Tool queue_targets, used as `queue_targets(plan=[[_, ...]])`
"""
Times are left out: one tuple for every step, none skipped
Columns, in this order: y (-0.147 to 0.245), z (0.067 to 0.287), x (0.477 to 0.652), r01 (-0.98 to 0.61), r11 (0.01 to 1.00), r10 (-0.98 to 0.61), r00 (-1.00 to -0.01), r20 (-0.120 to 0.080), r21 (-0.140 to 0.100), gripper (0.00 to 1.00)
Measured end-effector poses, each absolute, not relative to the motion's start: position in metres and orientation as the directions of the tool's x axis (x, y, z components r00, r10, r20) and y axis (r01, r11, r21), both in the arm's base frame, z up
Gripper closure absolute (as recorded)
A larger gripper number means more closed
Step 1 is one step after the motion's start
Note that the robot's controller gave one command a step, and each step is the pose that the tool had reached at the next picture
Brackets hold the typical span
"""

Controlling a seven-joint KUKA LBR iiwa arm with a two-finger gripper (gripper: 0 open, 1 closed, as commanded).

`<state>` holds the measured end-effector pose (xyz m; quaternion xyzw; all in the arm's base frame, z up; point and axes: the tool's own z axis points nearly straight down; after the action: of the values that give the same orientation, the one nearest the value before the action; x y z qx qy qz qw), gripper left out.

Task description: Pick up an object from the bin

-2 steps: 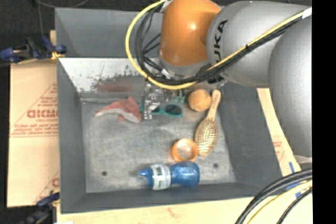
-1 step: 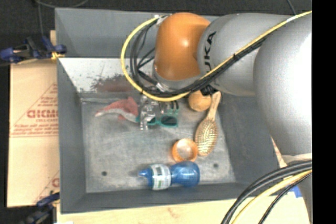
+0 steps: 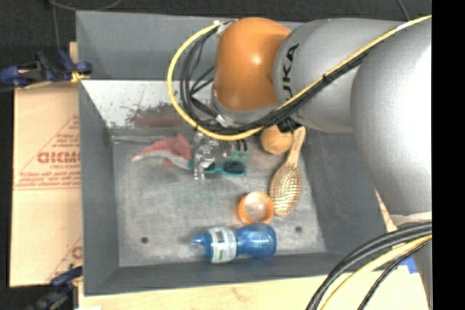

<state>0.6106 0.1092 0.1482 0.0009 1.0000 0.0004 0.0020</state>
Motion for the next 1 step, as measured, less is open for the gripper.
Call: queue_targets(plan=[[0.1110,0.1982,0.6123,0.036,0.999,0.036,-0.999,0.002,0.001,1.00]])
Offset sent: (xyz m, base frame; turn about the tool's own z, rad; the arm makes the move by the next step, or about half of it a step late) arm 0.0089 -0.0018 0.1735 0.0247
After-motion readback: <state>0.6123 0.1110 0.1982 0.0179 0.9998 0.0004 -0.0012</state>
